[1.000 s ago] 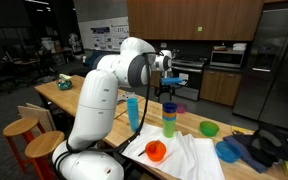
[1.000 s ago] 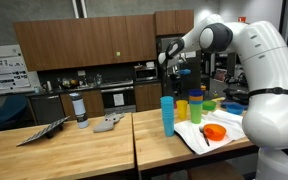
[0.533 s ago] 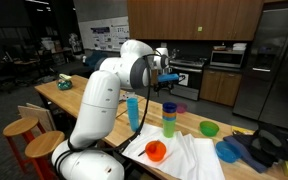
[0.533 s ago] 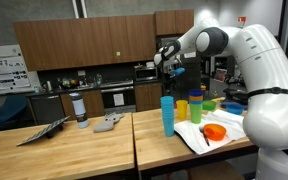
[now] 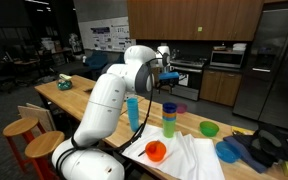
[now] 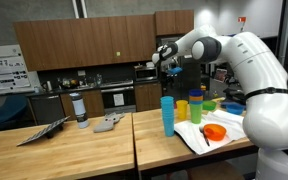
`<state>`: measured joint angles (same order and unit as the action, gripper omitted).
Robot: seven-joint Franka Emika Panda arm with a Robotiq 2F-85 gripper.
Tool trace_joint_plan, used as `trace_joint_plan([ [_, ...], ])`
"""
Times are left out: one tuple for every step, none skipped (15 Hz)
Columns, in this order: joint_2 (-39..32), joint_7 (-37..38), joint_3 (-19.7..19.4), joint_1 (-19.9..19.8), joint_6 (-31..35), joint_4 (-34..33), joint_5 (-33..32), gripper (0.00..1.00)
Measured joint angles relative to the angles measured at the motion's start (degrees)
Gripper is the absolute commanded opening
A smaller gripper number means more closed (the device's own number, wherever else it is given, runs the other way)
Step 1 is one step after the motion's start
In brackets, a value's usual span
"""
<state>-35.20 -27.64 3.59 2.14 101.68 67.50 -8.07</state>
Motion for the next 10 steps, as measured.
trace_joint_plan([
  [-0.87,-0.1,0.0,0.0,-1.94,-1.74,-0.03,1.0],
  [-1.68,-0.25,0.0,0.0,-3.83,-3.4,-0.03,1.0],
  [-2.39,-0.55,0.0,-0.03,-5.7,-5.01,-0.03,1.0],
  [-2.98,-1.05,-0.01,-0.12,-7.41,-6.48,-0.03,1.0],
  [-3.37,-1.27,-0.05,-0.25,-8.81,-7.71,-0.06,1.0],
  [-3.7,-1.42,-0.13,-0.4,-10.13,-8.88,-0.11,1.0],
  [-3.81,-1.79,-0.24,-0.59,-11.2,-9.71,-0.12,1.0],
  [-3.81,-2.21,-0.32,-0.82,-12.02,-10.21,-0.12,1.0],
  [-3.81,-2.51,-0.36,-1.07,-12.72,-10.61,-0.12,1.0],
  [-3.81,-2.92,-0.36,-1.31,-13.33,-10.84,-0.12,1.0],
])
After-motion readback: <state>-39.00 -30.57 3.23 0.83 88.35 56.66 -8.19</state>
